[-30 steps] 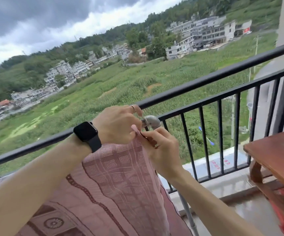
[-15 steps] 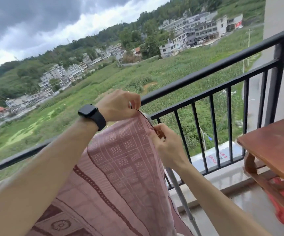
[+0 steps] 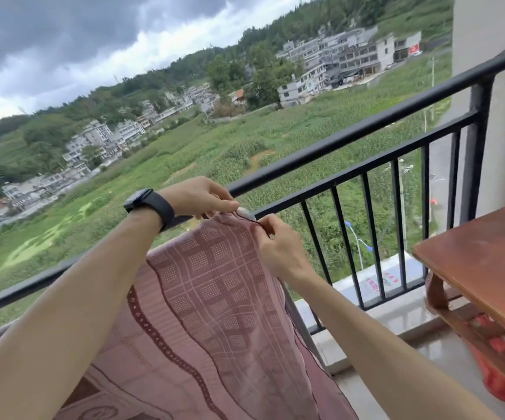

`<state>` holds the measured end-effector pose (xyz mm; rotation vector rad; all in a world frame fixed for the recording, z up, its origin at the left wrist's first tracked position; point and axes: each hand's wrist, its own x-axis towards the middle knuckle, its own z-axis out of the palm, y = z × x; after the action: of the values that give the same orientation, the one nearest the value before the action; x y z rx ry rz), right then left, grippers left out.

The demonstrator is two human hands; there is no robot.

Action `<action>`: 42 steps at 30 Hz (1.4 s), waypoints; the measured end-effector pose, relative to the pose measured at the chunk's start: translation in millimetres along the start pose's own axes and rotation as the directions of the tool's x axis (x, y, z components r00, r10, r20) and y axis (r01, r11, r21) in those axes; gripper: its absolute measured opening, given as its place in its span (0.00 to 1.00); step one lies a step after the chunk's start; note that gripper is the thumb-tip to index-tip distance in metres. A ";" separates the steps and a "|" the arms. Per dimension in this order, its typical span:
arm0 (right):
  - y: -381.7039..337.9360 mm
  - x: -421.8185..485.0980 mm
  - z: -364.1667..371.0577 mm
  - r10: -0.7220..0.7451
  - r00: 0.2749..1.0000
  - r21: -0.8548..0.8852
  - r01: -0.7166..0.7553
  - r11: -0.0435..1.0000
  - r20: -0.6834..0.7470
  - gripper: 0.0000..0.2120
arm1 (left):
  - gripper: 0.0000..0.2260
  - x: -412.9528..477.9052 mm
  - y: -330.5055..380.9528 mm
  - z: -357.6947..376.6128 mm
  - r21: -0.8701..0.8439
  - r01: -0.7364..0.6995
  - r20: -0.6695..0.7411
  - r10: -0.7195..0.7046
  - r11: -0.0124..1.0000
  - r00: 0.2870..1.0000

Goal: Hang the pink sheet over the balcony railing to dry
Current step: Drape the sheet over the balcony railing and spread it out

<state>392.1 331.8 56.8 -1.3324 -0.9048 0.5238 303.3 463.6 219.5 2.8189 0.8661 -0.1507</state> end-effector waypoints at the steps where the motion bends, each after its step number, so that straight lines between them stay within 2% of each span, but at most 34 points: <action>1: -2.1 3.5 -1.4 -0.005 1.000 0.004 0.005 1.000 -0.009 0.08 | 0.13 -0.5 -4.7 -2.7 -0.047 0.026 0.038 -0.024 0.999 0.999; 6: 0.8 1.0 -7.7 -0.042 0.999 0.103 0.042 0.994 -0.001 0.07 | 0.15 0.9 -18.5 -4.2 -0.137 0.094 0.064 -0.086 0.986 0.994; 7: 2.0 -0.2 -8.1 -0.048 0.999 0.101 0.046 0.994 0.014 0.07 | 0.14 3.3 -14.9 -1.7 -0.135 0.061 0.003 -0.061 0.989 0.998; 8: 2.6 -0.2 -8.0 -0.057 0.998 0.105 0.054 0.993 0.026 0.07 | 0.12 6.8 -8.4 1.8 -0.134 -0.001 -0.119 -0.015 0.991 0.993; 10: 1.7 1.3 -8.6 -0.089 0.996 0.111 0.088 0.990 0.008 0.08 | 0.10 12.3 12.4 12.1 -0.180 -0.184 -0.400 0.100 0.966 0.911; 11: 2.9 1.2 -9.9 -0.111 0.993 0.113 0.114 0.987 -0.031 0.08 | 0.09 13.0 24.8 18.9 -0.227 -0.263 -0.470 0.132 0.938 0.873; 13: 15.8 -4.9 -16.1 -0.132 0.988 0.116 0.141 0.983 -0.084 0.08 | 0.07 12.0 40.5 35.6 -0.319 -0.348 -0.468 0.173 0.882 0.867; 15: 46.3 -23.5 -22.5 -0.115 0.992 0.092 0.120 0.988 -0.051 0.07 | 0.06 4.6 41.8 52.9 -0.315 -0.366 -0.432 0.211 0.876 0.877; 17: 76.7 -45.2 -26.0 -0.058 0.998 0.011 0.058 0.998 -0.018 0.07 | 0.10 -2.1 32.0 59.9 -0.253 -0.339 -0.453 0.199 0.906 0.869; 20: 95.9 -56.2 -22.2 0.020 0.999 -0.003 -0.020 1.000 -0.033 0.07 | 0.19 -6.3 19.5 61.7 -0.071 -0.148 -0.367 0.112 0.986 0.923; 22: 98.2 -55.9 -18.2 0.029 0.999 -0.036 -0.027 0.999 0.034 0.14 | 0.16 -6.4 21.0 72.5 0.075 -0.063 -0.352 0.086 0.995 0.932; 24: 106.4 -54.8 -15.9 0.052 0.992 -0.213 -0.026 0.977 0.116 0.24 | 0.15 -6.7 27.4 90.3 0.207 -0.029 -0.498 0.131 0.978 0.857; 25: 111.9 -55.1 -16.7 0.080 0.986 -0.310 -0.031 0.950 0.146 0.24 | 0.15 -7.6 30.4 99.2 0.243 -0.017 -0.576 0.158 0.970 0.802; 28: 127.7 -59.5 -26.6 0.157 0.969 -0.426 -0.061 0.903 0.193 0.15 | 0.13 -9.4 34.4 113.8 0.219 -0.014 -0.732 0.173 0.976 0.659; 31: 136.4 -61.5 -42.9 0.167 0.969 -0.383 -0.087 0.920 0.181 0.12 | 0.12 -9.3 33.9 116.4 0.118 -0.064 -0.788 0.132 0.991 0.601; 38: 151.6 -68.6 -64.3 0.054 0.999 -0.430 -0.045 0.902 0.009 0.10 | 0.12 -9.5 46.0 117.8 0.024 -0.133 -0.794 0.100 0.991 0.600; 40: 153.9 -68.6 -60.0 0.069 0.997 -0.416 -0.075 0.906 -0.029 0.10 | 0.12 -7.9 48.0 114.4 0.021 -0.144 -0.784 0.106 0.989 0.612; 42: 152.4 -64.9 -55.3 0.107 0.994 -0.393 -0.102 0.914 -0.007 0.10 | 0.12 -7.0 46.9 109.6 0.019 -0.138 -0.760 0.104 0.990 0.642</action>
<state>424.5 278.5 -106.3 -1.7515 -0.9885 0.4477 319.4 398.8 120.5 2.8515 0.7651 1.1517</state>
